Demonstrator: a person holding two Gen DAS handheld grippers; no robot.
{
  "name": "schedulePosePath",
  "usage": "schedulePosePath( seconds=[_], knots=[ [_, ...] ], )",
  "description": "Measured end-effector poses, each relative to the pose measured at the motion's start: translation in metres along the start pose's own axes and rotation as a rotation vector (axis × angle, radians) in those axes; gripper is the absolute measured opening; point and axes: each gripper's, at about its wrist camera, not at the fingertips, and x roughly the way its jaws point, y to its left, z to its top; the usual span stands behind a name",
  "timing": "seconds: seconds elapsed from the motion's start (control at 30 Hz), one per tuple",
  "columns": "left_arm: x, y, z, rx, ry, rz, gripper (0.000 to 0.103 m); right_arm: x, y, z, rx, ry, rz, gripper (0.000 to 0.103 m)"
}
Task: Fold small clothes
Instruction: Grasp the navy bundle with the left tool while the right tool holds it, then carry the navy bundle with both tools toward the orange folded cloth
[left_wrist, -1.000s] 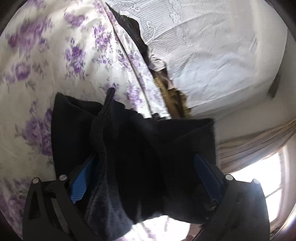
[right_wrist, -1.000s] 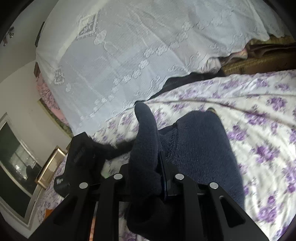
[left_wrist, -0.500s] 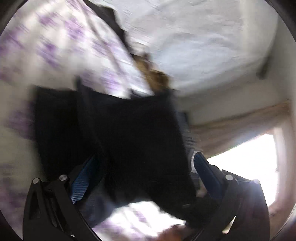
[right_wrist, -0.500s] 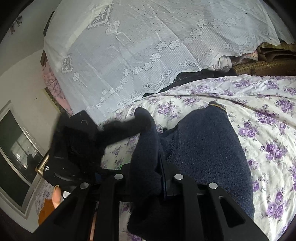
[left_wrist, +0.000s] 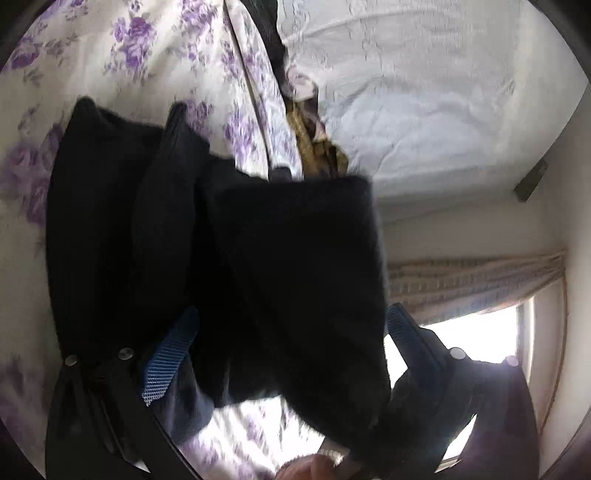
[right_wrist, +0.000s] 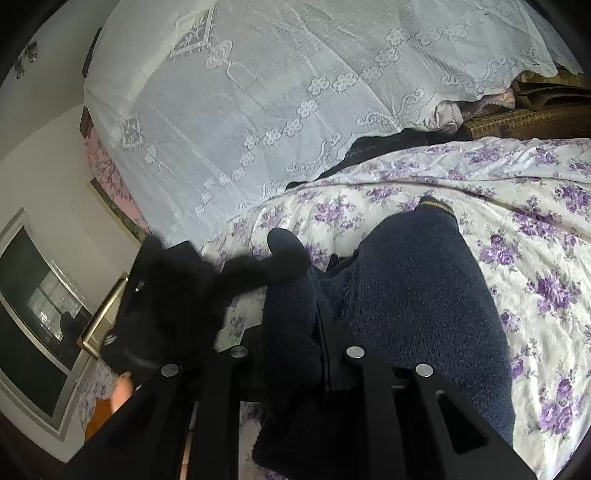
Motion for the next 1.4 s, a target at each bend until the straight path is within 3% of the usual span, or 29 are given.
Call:
schedulePosePath(
  seconds=[0.03,0.2,0.37,0.47,0.6,0.8,0.87,0.9,0.93,1.0,1.1,1.17,1.23,1.33,1.4],
  knots=[
    [0.001,-0.002,0.002,0.024,-0.009,0.006,0.099,0.002,0.002,-0.003,-0.018,0.015,-0.009,0.019],
    [-0.021,-0.025,0.004,0.189,-0.066,-0.104,0.097,0.013,0.022,-0.008,-0.087,0.027,-0.033,0.019],
    [-0.052,-0.031,0.012,0.24,-0.115,-0.157,0.097,0.024,0.049,-0.002,-0.145,0.036,-0.012,0.019],
    [-0.056,-0.012,0.02,0.209,-0.114,-0.099,0.097,0.048,0.047,-0.01,-0.135,0.1,-0.01,0.019],
    [-0.046,0.024,0.028,0.123,-0.057,0.004,0.096,0.074,0.037,-0.034,-0.155,0.169,-0.047,0.019],
    [-0.056,0.018,0.021,0.173,-0.095,0.113,0.093,0.074,0.037,-0.038,-0.208,0.191,-0.032,0.022],
    [-0.074,0.011,0.014,0.201,-0.13,0.149,0.094,0.059,0.034,-0.036,-0.19,0.182,0.024,0.039],
    [-0.087,0.006,0.009,0.228,-0.164,0.193,0.094,0.049,0.034,-0.035,-0.187,0.168,0.057,0.055],
    [-0.097,-0.001,0.004,0.255,-0.205,0.249,0.094,0.036,0.035,-0.035,-0.2,0.143,0.079,0.062],
    [-0.115,-0.011,-0.006,0.297,-0.267,0.331,0.094,0.015,0.038,-0.036,-0.236,0.094,0.097,0.065],
    [-0.125,-0.025,-0.023,0.341,-0.274,0.369,0.094,-0.011,0.037,-0.03,-0.254,0.042,0.12,0.066],
    [-0.12,-0.036,-0.039,0.394,-0.249,0.374,0.094,-0.026,0.032,-0.027,-0.275,0.004,0.041,0.058],
    [-0.1,-0.048,-0.057,0.47,-0.208,0.442,0.094,-0.034,0.023,-0.027,-0.302,-0.018,-0.065,0.019],
    [-0.063,-0.051,-0.074,0.525,-0.141,0.506,0.094,-0.024,-0.003,-0.029,-0.271,0.023,-0.141,0.012],
    [-0.037,-0.046,-0.085,0.571,-0.113,0.617,0.095,-0.013,-0.016,-0.033,-0.241,0.074,-0.14,0.007]
  ],
)
